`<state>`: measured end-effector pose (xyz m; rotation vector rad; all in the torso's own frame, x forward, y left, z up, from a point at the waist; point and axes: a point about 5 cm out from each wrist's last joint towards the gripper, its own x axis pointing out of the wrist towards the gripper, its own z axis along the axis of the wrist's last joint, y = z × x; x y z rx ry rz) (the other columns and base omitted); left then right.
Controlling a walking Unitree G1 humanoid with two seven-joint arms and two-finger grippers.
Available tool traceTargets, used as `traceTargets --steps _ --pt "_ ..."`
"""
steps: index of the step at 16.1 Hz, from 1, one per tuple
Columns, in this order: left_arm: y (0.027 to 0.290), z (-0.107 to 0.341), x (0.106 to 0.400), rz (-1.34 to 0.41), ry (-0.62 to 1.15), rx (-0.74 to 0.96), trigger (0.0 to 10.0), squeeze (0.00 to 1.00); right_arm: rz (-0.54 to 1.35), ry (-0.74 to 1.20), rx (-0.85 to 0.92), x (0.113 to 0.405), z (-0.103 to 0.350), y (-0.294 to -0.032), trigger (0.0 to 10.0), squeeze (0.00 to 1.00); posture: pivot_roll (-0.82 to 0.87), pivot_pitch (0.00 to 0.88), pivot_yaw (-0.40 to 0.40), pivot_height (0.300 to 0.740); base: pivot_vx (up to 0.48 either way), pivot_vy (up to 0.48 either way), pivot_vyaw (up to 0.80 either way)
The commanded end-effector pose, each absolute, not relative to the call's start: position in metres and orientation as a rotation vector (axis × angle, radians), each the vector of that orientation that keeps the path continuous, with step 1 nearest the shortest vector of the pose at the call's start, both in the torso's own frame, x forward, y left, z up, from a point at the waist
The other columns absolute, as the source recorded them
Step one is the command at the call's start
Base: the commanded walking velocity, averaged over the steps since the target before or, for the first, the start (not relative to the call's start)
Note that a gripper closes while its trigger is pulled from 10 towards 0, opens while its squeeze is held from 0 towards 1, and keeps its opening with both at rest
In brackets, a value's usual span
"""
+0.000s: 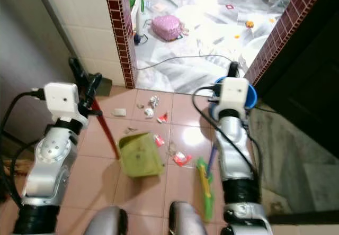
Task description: Sweep floor
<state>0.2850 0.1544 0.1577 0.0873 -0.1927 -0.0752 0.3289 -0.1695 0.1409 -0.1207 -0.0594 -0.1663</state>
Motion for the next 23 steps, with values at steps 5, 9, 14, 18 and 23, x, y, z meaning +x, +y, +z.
traceTargets --steps 5,9,14,18,23 --pt "0.15 0.163 0.294 0.018 -0.261 0.168 10.0 0.0 -0.172 -0.114 -0.126 0.333 0.153 -0.17 10.0 0.0 -0.03 0.187 -0.024 0.74 0.0 0.0 0.0" --pt "0.145 0.152 0.304 0.045 -0.238 0.166 10.0 0.0 -0.199 -0.133 -0.115 0.341 0.164 -0.18 10.0 0.0 -0.04 0.2 -0.027 0.74 0.0 0.0 0.0" --pt "0.128 0.135 0.32 0.017 -0.189 0.163 10.0 0.0 -0.183 -0.14 -0.065 0.349 0.169 -0.177 10.0 0.0 -0.05 0.193 -0.027 0.74 0.0 0.0 0.0" --pt "0.114 0.125 0.323 -0.022 -0.185 0.17 10.0 0.0 -0.114 -0.139 0.015 0.349 0.168 -0.168 10.0 0.0 -0.06 0.192 -0.019 0.74 0.0 0.0 0.0" --pt "0.1 0.108 0.32 -0.097 -0.118 0.106 10.0 0.0 0.154 -0.124 0.06 0.347 0.168 -0.137 10.0 0.0 -0.06 0.202 -0.023 0.74 0.0 0.0 0.0"
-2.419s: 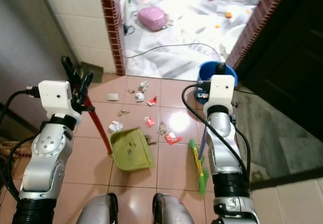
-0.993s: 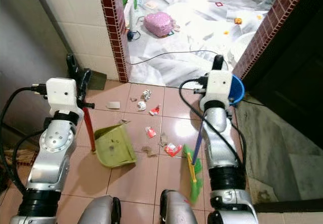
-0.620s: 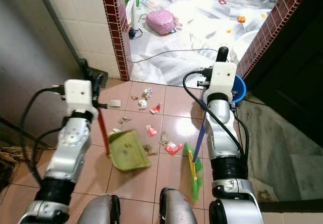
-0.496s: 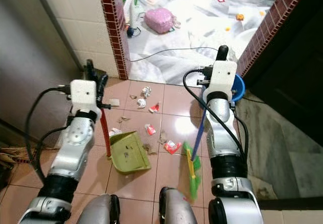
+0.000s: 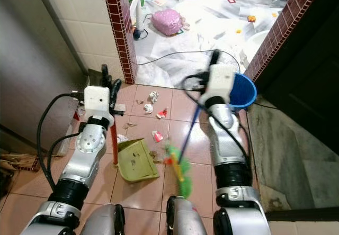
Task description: Sweep floor
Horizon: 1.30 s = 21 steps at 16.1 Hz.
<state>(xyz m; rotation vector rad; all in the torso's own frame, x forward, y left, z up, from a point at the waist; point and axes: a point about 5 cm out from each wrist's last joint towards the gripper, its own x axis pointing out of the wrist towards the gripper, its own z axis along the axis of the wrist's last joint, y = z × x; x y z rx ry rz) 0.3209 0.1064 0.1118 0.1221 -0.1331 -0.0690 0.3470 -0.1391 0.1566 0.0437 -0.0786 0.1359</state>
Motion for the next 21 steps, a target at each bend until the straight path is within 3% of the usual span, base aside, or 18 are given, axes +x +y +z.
traceTargets --steps 1,12,16,18,21 --pt "0.098 0.106 0.32 -0.113 -0.105 0.102 10.0 0.0 0.179 -0.12 0.062 0.347 0.169 -0.134 10.0 0.0 -0.06 0.201 -0.024 0.74 0.0 0.0 0.0" --pt "0.093 0.099 0.322 -0.143 -0.048 0.049 10.0 0.0 0.208 -0.064 0.303 0.349 0.183 -0.12 10.0 0.0 -0.06 0.207 -0.027 0.74 0.0 0.0 0.0" --pt "0.092 0.099 0.321 -0.138 -0.049 0.056 10.0 0.0 0.311 -0.131 0.221 0.348 0.204 -0.109 10.0 0.0 -0.05 0.202 -0.047 0.74 0.0 0.0 0.0" --pt "0.09 0.098 0.322 -0.153 -0.047 0.061 10.0 0.0 0.298 -0.291 0.142 0.349 0.235 -0.111 10.0 0.0 -0.04 0.199 -0.049 0.74 0.0 0.0 0.0" --pt "0.088 0.102 0.324 -0.159 -0.057 0.061 10.0 0.0 0.255 -0.375 0.066 0.351 0.255 -0.12 10.0 0.0 -0.05 0.198 -0.054 0.74 0.0 0.0 0.0"
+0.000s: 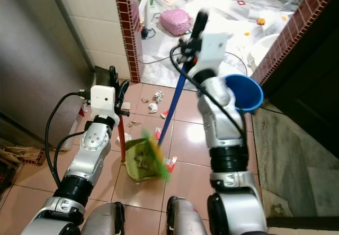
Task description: Sweep floor
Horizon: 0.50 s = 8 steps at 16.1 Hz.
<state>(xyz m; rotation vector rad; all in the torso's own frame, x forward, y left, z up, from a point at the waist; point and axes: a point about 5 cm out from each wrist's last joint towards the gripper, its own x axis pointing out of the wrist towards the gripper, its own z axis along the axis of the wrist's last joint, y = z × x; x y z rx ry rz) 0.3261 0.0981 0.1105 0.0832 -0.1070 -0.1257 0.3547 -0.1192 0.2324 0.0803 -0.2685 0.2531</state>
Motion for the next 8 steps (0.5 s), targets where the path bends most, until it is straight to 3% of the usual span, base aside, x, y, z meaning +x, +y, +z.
traceTargets --steps 1,4,8 --pt "0.089 0.103 0.324 -0.157 -0.062 0.057 10.0 0.0 0.249 -0.385 0.059 0.351 0.258 -0.122 10.0 0.0 -0.05 0.198 -0.054 0.74 0.0 0.0 0.0" --pt "0.093 0.117 0.327 -0.163 -0.092 0.038 10.0 0.0 0.187 -0.457 -0.079 0.353 0.27 -0.134 10.0 0.0 -0.08 0.197 -0.042 0.74 0.0 0.0 0.0" --pt "0.103 0.133 0.324 -0.185 -0.127 0.049 10.0 0.0 0.097 -0.431 -0.192 0.354 0.255 -0.15 10.0 0.0 -0.07 0.203 -0.022 0.74 0.0 0.0 0.0"
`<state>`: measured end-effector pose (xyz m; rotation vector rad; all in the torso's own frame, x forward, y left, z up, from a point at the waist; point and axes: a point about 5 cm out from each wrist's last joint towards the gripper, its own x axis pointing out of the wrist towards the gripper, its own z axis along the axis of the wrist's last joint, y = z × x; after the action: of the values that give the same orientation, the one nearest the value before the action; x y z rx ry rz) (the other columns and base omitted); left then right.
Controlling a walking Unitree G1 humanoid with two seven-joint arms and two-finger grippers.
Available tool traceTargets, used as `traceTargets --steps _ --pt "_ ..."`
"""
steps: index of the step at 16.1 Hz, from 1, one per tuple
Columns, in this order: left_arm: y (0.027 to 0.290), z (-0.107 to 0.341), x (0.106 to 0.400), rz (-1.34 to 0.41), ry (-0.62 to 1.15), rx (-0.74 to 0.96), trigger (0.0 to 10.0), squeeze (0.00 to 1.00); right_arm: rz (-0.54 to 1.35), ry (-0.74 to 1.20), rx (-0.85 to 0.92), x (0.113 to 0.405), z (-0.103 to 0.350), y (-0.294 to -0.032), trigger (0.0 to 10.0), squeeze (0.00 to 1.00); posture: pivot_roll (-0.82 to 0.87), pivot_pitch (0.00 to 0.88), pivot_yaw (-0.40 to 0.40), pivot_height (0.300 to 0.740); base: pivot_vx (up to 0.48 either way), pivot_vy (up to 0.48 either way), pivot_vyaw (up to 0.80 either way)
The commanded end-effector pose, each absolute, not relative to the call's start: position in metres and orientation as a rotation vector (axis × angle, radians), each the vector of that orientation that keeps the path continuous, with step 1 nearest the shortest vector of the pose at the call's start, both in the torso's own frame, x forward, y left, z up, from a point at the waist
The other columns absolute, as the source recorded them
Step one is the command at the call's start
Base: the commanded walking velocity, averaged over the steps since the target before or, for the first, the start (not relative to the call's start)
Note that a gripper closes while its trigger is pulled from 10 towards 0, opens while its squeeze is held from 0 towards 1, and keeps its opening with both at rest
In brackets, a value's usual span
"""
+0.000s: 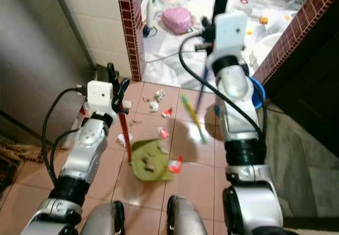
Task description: Sweep floor
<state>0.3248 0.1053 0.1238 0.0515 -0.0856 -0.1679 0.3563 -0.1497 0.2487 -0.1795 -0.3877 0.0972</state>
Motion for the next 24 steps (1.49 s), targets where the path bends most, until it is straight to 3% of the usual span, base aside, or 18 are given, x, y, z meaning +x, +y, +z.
traceTargets --steps 1,8,12,17,20,24 --pt "0.106 0.134 0.322 -0.185 -0.121 0.06 10.0 0.0 0.084 -0.403 -0.199 0.354 0.248 -0.151 10.0 0.0 -0.06 0.204 -0.022 0.74 0.0 0.0 0.0" --pt "0.126 0.128 0.305 -0.168 -0.002 0.145 10.0 0.0 0.01 -0.146 -0.194 0.359 0.2 -0.157 10.0 0.0 -0.05 0.196 -0.016 0.74 0.0 0.0 0.0" --pt "0.116 0.112 0.302 -0.2 0.098 0.131 10.0 0.0 -0.051 -0.001 0.064 0.359 0.18 -0.153 10.0 0.0 -0.05 0.193 -0.016 0.74 0.0 0.0 0.0" --pt "0.103 0.106 0.306 -0.245 0.145 0.117 10.0 0.0 0.023 -0.076 0.305 0.362 0.202 -0.142 10.0 0.0 -0.06 0.196 -0.009 0.74 0.0 0.0 0.0" --pt "0.101 0.107 0.308 -0.235 0.136 0.094 10.0 0.0 0.091 -0.137 0.362 0.363 0.22 -0.135 10.0 0.0 -0.06 0.196 -0.009 0.74 0.0 0.0 0.0" --pt "0.102 0.113 0.309 -0.22 0.098 0.081 10.0 0.0 0.19 -0.277 0.157 0.36 0.242 -0.13 10.0 0.0 -0.06 0.196 -0.006 0.74 0.0 0.0 0.0"
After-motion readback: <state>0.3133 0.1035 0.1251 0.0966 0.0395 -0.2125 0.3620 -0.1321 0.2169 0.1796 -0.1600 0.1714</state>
